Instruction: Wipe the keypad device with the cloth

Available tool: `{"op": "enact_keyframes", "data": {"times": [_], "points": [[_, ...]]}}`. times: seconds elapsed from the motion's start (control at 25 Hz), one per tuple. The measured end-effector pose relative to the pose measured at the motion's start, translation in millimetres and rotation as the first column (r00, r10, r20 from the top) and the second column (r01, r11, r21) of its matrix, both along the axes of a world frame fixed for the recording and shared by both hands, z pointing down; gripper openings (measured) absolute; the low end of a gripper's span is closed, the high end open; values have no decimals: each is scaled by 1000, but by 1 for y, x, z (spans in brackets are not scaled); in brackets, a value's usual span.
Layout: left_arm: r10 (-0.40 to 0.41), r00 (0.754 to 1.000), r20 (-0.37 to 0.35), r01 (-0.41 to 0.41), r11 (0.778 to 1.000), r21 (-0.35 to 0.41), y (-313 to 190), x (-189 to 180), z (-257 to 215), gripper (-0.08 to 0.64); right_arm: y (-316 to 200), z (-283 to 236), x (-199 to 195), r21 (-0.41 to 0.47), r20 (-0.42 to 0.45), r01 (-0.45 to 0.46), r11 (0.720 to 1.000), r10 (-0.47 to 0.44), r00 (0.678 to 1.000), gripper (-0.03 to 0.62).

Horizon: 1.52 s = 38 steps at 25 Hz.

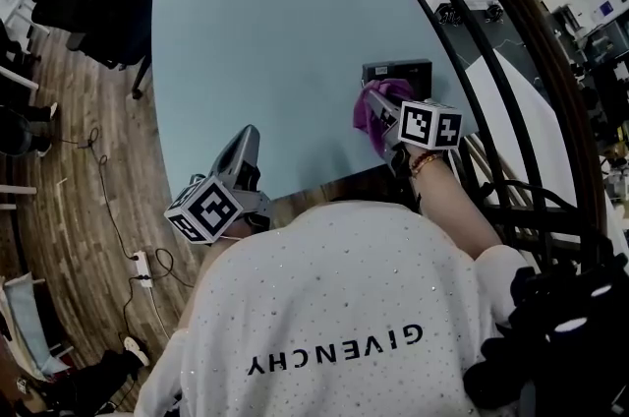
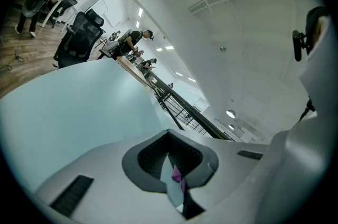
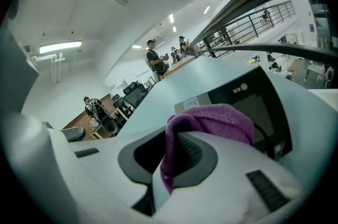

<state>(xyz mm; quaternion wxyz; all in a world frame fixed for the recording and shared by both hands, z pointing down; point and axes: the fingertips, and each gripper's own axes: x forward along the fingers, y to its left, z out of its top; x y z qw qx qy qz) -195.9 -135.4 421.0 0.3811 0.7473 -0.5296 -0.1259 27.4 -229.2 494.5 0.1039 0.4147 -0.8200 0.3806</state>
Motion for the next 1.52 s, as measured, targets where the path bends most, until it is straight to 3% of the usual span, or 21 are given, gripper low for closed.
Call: {"op": "enact_keyframes", "data": {"times": [0.44, 0.96, 1.52], "points": [[-1, 1000, -5, 1, 1000, 1, -3, 11, -2, 3, 2, 8, 17, -27, -27, -10, 1000, 9, 1000, 26], [-46, 999, -19, 46, 999, 7, -5, 66, -21, 3, -1, 2, 88, -66, -43, 12, 998, -15, 999, 26], [-38, 999, 1, 38, 999, 16, -13, 75, -25, 3, -13, 6, 129, -97, 29, -102, 990, 105, 994, 26]]}}
